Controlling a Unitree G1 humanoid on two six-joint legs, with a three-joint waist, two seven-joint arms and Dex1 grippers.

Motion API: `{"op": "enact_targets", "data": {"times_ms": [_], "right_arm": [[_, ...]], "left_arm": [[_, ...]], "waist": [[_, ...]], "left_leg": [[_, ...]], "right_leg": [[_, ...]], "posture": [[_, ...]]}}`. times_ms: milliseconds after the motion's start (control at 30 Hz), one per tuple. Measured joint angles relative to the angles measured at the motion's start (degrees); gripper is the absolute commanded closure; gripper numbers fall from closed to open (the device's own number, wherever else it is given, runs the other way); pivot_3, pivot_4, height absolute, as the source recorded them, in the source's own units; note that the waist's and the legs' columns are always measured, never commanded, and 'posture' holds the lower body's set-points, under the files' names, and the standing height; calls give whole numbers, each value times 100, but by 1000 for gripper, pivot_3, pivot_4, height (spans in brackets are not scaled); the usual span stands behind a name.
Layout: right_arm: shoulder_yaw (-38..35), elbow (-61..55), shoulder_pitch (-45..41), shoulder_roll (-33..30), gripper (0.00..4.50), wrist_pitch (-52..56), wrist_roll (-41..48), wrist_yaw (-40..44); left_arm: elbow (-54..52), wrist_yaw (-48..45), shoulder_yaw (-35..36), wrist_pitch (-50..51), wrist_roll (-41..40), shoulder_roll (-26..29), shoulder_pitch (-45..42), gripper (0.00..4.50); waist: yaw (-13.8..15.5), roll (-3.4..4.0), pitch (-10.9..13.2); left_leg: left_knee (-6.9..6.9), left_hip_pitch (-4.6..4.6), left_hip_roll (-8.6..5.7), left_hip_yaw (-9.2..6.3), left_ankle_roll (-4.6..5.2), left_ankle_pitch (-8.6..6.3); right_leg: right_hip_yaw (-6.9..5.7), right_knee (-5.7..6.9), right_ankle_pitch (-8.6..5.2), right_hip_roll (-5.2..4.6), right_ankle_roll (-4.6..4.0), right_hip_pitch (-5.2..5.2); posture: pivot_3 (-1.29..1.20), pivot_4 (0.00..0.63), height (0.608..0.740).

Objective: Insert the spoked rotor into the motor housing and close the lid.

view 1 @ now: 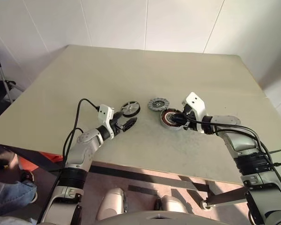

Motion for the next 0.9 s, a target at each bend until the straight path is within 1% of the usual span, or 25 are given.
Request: {"op": "enact_targets", "data": {"times_ms": [133, 200, 267, 367, 433, 467, 500, 533, 767, 900], "right_arm": [[0, 10, -2, -1, 3841, -16, -1, 35], [0, 11, -12, -2, 3121, -16, -10, 67], [2, 10, -13, -10, 2505, -15, -21, 72], [-4, 10, -14, -27, 1366, -49, -41, 59], [-1, 10, -14, -29, 800, -59, -70, 44], [-10, 10, -19, -34, 399, -64, -78, 30], [-21, 10, -28, -35, 101, -65, -79, 13], [-24, 10, -35, -36, 46, -65, -79, -2], [-24, 9, -46, -18, 46, -102, -75, -42], [-152, -107, -70, 123, 46, -129, 73, -73]], "left_arm": [[0, 6, 0, 0, 0, 0, 0, 0], [0, 18, 0, 0, 0, 0, 0, 0], [0, 22, 2, 0, 0, 0, 0, 0], [0, 23, 1, -1, 0, -2, 0, 0], [0, 23, 0, -2, 0, -5, 0, 0], [0, 24, 1, -4, 0, -5, 0, 0], [0, 24, 1, -4, 0, -5, 0, 0], [0, 24, 1, -4, 0, -5, 0, 0], [0, 25, 3, -7, 0, -7, 0, 0], [0, 130, 46, 3, -10, -45, 0, 0]], "waist": [[0, 0, 0], [0, 0, 0], [-2, 0, 0], [-4, -1, -1], [-4, -1, -1], [-3, -1, -1], [-4, -1, -1], [-5, -1, -1], [-4, -1, -1], [-5, 0, -1]], "left_leg": [[0, 0, 0, 0, 0, 0], [0, 0, 0, 0, 1, 0], [0, -1, 0, 0, 1, 0], [0, 2, 0, 0, 1, 0], [0, 2, 0, 0, 0, 0], [0, 3, 0, 0, 0, 0], [0, 3, 0, 0, 0, 0], [0, 3, 0, 0, 0, 0], [0, 1, 0, 0, 1, 0], [0, 2, 0, 0, 0, 1]], "right_leg": [[0, 0, 0, 0, 0, 0], [0, 0, 0, 0, 0, 0], [0, 0, 0, 0, 0, -1], [0, 1, 0, 0, 0, 0], [0, 2, 0, 0, 0, 0], [0, 2, 0, 0, 0, 2], [0, 2, 0, 0, 0, 1], [0, 2, 0, 0, 0, 1], [0, 2, 0, 0, 0, 0], [0, 5, 0, 0, 0, -1]], "posture": [[0, 0, 740], [0, 0, 740], [0, 0, 740], [0, 0, 740], [0, 0, 740], [0, 0, 740], [0, 0, 740], [0, 0, 740], [0, 0, 740], [0, 0, 740]]}}
